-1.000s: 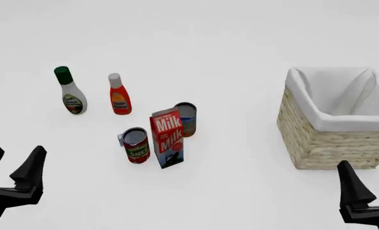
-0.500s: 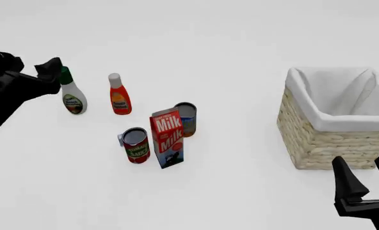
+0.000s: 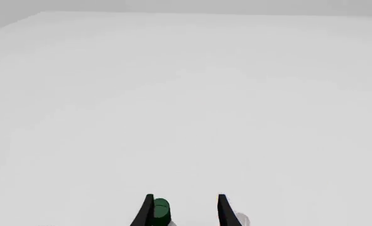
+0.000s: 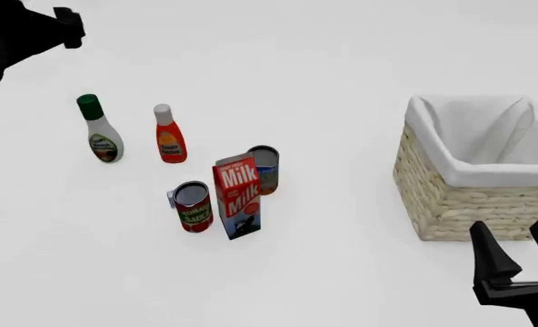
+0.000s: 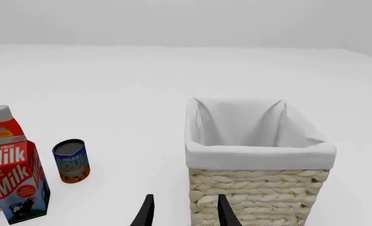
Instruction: Pick the salad dressing and place it in the basket.
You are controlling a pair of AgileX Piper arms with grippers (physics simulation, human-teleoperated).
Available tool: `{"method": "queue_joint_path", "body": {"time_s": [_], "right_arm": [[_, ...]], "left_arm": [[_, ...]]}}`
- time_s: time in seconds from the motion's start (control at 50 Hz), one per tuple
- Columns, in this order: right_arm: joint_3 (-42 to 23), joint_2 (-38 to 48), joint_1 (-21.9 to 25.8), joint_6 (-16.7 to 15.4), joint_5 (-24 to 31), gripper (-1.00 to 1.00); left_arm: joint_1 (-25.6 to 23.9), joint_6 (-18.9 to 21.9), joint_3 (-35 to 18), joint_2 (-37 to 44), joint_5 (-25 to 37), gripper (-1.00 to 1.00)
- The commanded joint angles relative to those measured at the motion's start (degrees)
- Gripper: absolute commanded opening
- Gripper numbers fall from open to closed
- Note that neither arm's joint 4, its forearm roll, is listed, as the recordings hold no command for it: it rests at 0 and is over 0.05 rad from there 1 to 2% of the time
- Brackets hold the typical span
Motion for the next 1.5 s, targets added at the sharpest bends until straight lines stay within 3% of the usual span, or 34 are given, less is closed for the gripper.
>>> {"method": "queue_joint_path", "body": {"time_s": [0.02, 0.16, 0.38, 0.42, 0.62, 0.98, 1.5], "right_arm": [[-0.02, 1.2, 0.3, 0.47, -0.95, 1.0], [-0.02, 1.46, 0.62, 0.3, -1.27, 1.0], [0.03, 0.19, 0.6, 0.05, -0.08, 1.0], [0.03, 0.15, 0.67, 0.11, -0.07, 1.0], [0.02, 0.03, 1.19, -0.34, -0.02, 1.0], [0.02, -1.72, 1.3, -0.13, 1.73, 1.0], [0.01, -3.86, 1.54, 0.55, 4.14, 1.0]], "left_arm": [[3.26, -1.26, -15.94, 11.63, 8.39, 1.0], [4.74, -4.83, -24.56, 18.02, 13.62, 1.0], [6.89, -3.62, -34.29, 26.52, 19.11, 1.0], [6.83, -4.9, -36.32, 28.14, 20.57, 1.0], [6.83, -5.97, -41.63, 32.38, 23.79, 1.0], [6.36, -5.54, -39.3, 35.63, 22.16, 1.0], [5.31, -4.54, -30.44, 36.34, 16.27, 1.0]]}}
